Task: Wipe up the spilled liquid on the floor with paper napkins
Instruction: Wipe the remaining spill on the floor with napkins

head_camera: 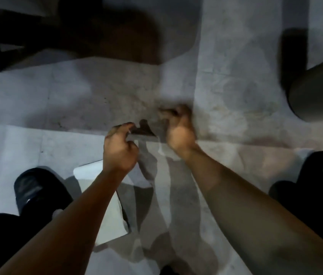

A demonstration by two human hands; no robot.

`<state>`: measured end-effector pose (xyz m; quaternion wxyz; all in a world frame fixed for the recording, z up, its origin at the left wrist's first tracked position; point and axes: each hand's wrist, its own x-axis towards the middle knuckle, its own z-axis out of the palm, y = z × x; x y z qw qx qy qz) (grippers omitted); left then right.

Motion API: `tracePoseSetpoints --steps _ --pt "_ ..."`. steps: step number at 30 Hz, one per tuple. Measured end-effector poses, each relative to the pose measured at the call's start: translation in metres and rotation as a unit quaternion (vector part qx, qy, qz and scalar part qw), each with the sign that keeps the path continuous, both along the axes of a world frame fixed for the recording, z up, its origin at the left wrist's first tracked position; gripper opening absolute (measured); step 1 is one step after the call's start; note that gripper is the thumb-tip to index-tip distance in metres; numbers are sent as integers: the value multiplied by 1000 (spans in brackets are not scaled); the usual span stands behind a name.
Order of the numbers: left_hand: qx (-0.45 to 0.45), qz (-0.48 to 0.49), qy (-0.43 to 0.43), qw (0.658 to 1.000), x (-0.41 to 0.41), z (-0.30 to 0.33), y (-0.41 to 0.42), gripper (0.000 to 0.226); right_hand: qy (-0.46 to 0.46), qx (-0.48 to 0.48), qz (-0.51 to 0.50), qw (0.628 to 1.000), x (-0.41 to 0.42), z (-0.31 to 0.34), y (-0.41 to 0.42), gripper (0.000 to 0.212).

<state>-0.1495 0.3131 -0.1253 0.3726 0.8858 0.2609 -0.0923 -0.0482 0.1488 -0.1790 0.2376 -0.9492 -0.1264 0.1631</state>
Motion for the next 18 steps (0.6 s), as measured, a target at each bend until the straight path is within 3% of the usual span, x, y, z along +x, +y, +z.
tracePoseSetpoints --steps 3,5,7,9,12,16,18 --pt "-4 50 10 999 3 -1 17 42 67 -17 141 988 -48 4 22 26" --pt "-2 59 7 998 3 -1 16 37 34 -35 209 977 -70 5 -6 20" --pt "5 47 -16 999 2 -3 12 36 -6 -52 180 982 -54 2 -34 18" --pt "8 35 -17 999 3 -9 10 40 -45 -90 73 992 -12 1 -43 25" --pt "-2 36 0 999 7 -17 17 50 -121 -88 -46 988 43 -3 -6 19" --pt "14 73 29 997 13 -20 43 47 17 -3 50 999 17 16 79 29" --pt "45 71 39 996 12 -21 56 54 22 -40 227 973 -19 12 76 25"
